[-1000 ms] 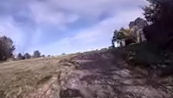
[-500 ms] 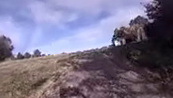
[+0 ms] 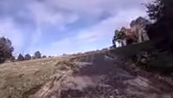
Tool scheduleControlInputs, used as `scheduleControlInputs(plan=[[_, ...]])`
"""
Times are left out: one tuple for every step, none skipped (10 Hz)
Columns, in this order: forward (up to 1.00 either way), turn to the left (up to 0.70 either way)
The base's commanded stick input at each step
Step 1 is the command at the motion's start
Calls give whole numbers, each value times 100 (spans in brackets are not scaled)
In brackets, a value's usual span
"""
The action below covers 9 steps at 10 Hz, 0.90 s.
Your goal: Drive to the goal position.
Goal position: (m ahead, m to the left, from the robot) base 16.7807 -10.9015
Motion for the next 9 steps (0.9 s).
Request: scheduleControlInputs(plan=[[70, -12], [70, -13], [70, -13], [70, -12], [70, -12], [70, -12], [70, 0], [70, 0], [70, 0]])
